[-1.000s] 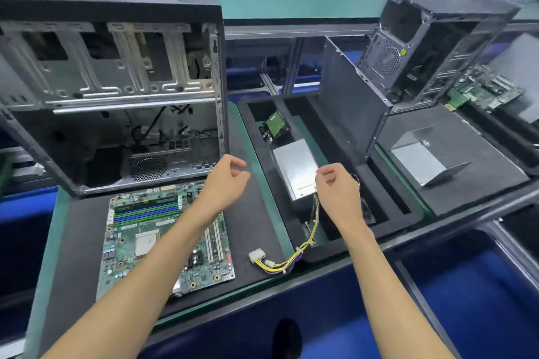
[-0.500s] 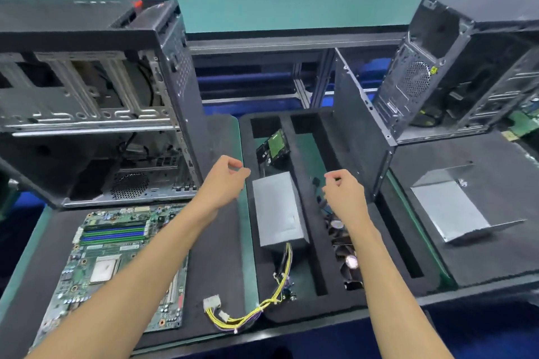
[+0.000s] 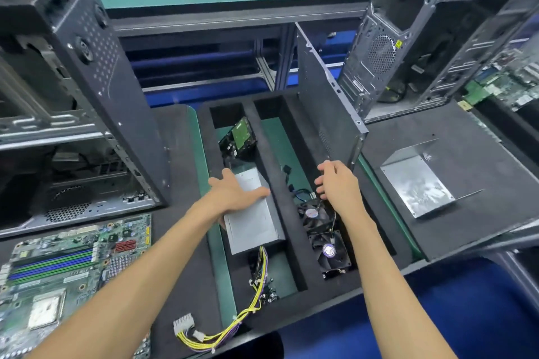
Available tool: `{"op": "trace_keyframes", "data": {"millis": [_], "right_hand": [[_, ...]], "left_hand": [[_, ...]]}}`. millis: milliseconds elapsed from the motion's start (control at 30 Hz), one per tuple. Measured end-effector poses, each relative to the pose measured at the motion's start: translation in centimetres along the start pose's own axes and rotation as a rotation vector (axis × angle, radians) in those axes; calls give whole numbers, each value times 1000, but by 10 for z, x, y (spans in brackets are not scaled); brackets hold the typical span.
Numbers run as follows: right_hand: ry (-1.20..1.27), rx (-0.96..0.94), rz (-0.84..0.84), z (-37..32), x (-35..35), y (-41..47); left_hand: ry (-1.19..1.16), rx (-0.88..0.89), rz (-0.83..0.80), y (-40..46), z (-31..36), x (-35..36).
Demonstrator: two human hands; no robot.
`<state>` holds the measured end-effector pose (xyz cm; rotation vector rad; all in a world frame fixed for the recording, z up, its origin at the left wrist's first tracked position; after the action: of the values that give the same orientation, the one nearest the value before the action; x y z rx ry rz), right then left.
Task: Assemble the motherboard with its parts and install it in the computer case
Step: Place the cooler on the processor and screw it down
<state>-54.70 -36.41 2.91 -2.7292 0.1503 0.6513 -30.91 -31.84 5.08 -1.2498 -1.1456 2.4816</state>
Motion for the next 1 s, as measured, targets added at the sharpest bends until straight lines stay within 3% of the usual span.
{"op": "trace_keyframes", "data": {"millis": [233,500,667,833,1000], "right_hand": [[0,-34,-88,-15,14,-21],[-176,-305,-355,-72,61,-81],[-97,-446,-316,-110,50,-96],[-488,-632,-243,-122,49,-100],[-639,-593,12,-117,55,-88]], "left_hand": [[-19,61,107,3,-4,7],[-141,124,183,-5,-9,-23],[-256,224,330,-20,8,-71],[-525,284,395,-24,33,-88],[-576,284,349,-17,62,-80]]}}
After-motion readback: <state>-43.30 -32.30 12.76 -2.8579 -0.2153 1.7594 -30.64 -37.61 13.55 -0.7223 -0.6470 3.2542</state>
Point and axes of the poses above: each hand's wrist, its own y-axis towards the middle knuckle, its own x-axis out of the palm, z = x × y, the point moved 3 cm from there along y, towards the middle knuckle, and after that the axes turned 2 degrees about -z, right-handed, at the moved point
